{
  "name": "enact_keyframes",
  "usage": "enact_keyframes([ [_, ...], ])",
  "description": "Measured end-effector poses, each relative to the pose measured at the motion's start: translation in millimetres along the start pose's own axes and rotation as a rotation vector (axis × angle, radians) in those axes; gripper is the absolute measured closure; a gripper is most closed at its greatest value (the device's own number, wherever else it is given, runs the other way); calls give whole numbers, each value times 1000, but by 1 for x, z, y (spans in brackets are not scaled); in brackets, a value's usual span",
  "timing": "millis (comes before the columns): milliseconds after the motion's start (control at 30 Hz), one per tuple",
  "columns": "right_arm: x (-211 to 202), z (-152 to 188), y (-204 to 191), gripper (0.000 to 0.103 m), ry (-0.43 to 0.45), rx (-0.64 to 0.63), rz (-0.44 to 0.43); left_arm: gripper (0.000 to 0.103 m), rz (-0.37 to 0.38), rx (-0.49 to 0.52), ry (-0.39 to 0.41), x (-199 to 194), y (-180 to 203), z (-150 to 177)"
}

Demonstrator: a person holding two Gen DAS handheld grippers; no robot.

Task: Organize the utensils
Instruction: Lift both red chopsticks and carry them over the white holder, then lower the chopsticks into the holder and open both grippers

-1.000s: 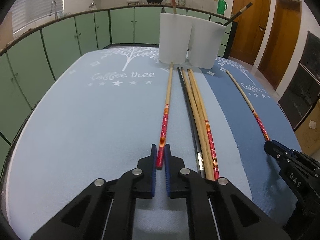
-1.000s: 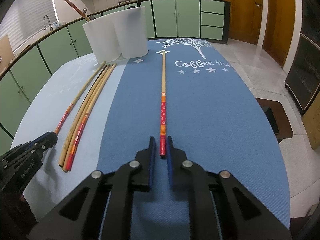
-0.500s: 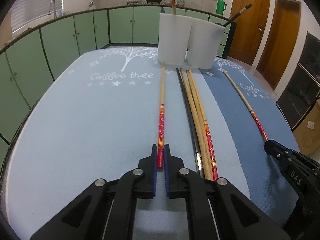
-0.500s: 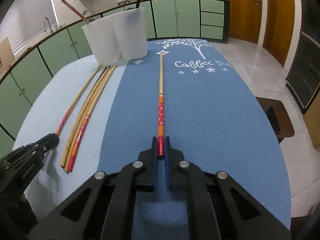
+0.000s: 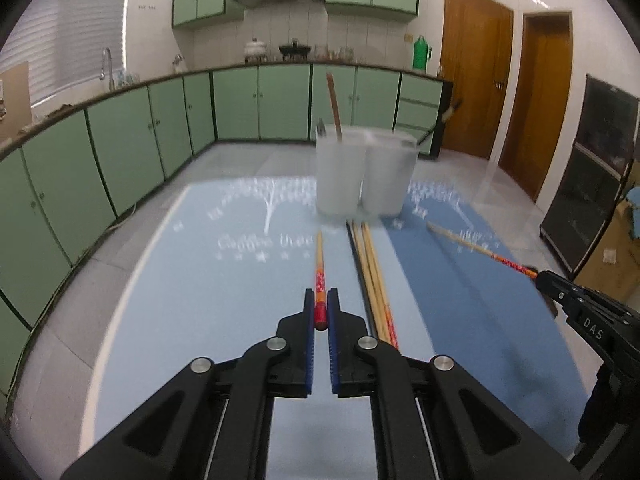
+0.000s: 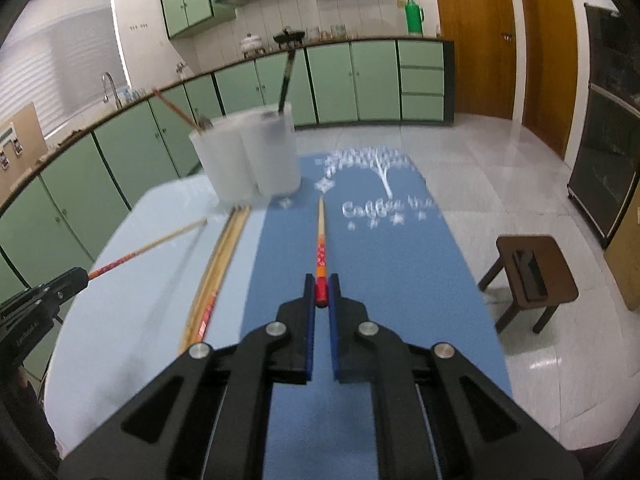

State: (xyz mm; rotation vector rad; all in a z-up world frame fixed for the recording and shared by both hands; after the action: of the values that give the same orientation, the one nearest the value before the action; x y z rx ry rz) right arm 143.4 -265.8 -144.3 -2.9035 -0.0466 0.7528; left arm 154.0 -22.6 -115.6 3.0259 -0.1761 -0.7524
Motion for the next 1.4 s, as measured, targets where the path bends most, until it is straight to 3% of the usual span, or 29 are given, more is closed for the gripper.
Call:
enact_keyframes([
  [367,-31,-83,-8,98,126,-3,-81,97,47,-2,138,-20,1,-74],
  [767,-27,-158,-23,98,148,-46,-170,97,122,17,219,-22,16,-135],
  [933,-34,-212,-28,98,225,-17,-224,97,141,36,292,-33,21,-176],
  [1100,-34,-270,-33,98,323,-19,-223,97,139,71,351,-30,27,-219],
  [1267,-9,-304,-41,98,365,-63,-194,97,146,85,336,-5,32,-239],
  [1400,30,-307,-45,98,344,-100,-159,97,150,75,278,30,31,-237],
])
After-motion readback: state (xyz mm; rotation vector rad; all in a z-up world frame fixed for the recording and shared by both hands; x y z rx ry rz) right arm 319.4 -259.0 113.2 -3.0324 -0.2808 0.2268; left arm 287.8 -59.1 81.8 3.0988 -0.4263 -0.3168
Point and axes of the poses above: each gripper's, at about its wrist camera, not at the fingertips, and x roughly the way its jaws point, y to its right, z to its underside, the point moved 8 cm from there along x, roughly the way its jaws point, and after that the axes turned 10 degrees about y, right-handed, at the moved point
